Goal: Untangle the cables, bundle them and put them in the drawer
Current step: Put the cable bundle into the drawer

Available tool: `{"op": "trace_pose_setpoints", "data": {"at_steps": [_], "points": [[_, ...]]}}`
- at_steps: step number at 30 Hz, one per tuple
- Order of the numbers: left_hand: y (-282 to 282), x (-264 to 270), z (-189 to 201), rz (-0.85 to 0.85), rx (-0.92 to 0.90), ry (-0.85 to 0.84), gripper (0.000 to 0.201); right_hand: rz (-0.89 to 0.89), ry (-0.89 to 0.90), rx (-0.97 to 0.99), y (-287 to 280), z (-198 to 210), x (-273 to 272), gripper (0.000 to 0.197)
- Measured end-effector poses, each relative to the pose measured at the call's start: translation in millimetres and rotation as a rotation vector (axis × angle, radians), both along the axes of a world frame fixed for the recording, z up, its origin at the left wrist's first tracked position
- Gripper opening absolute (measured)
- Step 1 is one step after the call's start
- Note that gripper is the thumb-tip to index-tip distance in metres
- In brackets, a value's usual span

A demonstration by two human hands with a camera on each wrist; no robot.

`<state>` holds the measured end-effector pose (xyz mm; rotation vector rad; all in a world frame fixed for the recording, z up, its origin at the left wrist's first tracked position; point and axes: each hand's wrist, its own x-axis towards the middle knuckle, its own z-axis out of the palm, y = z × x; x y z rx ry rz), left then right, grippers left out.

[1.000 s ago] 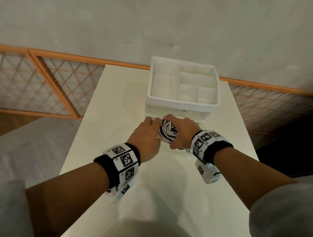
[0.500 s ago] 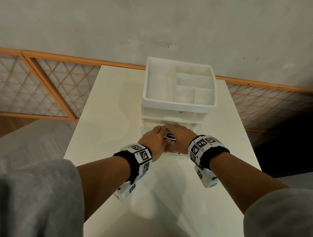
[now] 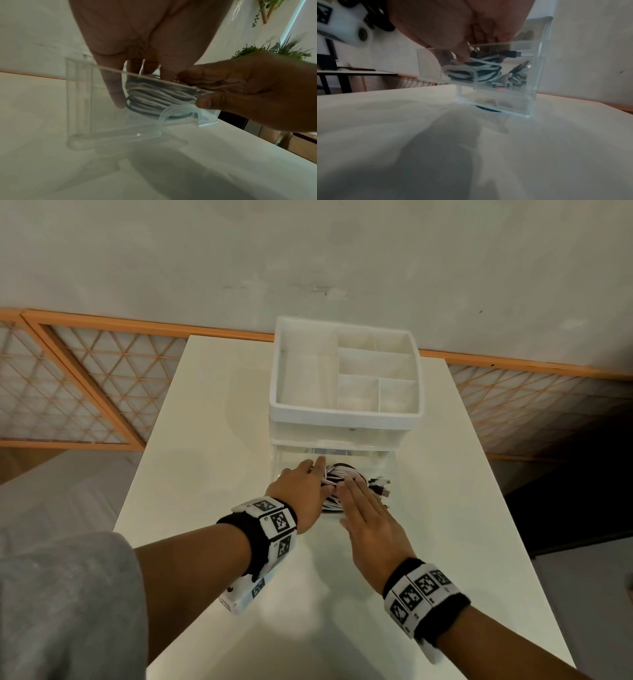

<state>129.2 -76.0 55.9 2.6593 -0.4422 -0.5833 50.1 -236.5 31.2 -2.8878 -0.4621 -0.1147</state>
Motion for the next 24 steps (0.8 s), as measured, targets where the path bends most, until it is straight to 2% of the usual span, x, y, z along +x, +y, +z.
{"op": "trace_pose_setpoints", "data": {"at_steps": [2,4,9,12,15,17,21,24], "points": [[3.4,-0.9,1.0,-0.029,-0.011,-0.011,0.060,0.017,-0.084,0.012,-3.1,-4.3,2.2,0.048],[6.4,-1.8,1.4,-0.032,-0.039,-0.033,0.054,0.037,-0.121,-0.059,-5.2,-3.1,3.5,0.045],[11.3,-7.8,-0.6,-0.067,-0.036,-0.226,0.037,0.034,-0.123,-0.223,-9.1,16.4,11.5,0.040],[13.4,-11.6,-5.1,-0.116,-0.030,-0.246,0.041,0.057,-0.078,-0.218,-9.2,22.1,17.9,0.040],[17.3,-13.9,-7.9,-0.137,-0.023,-0.208,0.057,0.121,0.021,-0.166,-12.0,23.4,28.2,0.039],[22.1,-19.1,3.1,-0.068,-0.103,-0.197,0.050,0.147,0.042,-0.158,-14.2,25.0,34.0,0.037],[45.0,-46.9,30.4,0.081,-0.431,-0.286,0.038,0.156,0.001,-0.247,-15.0,29.9,40.8,0.040],[65.8,-86.4,42.1,0.148,-0.550,-0.191,0.020,0.084,-0.012,-0.269,-16.6,32.5,56.1,0.039]]}}
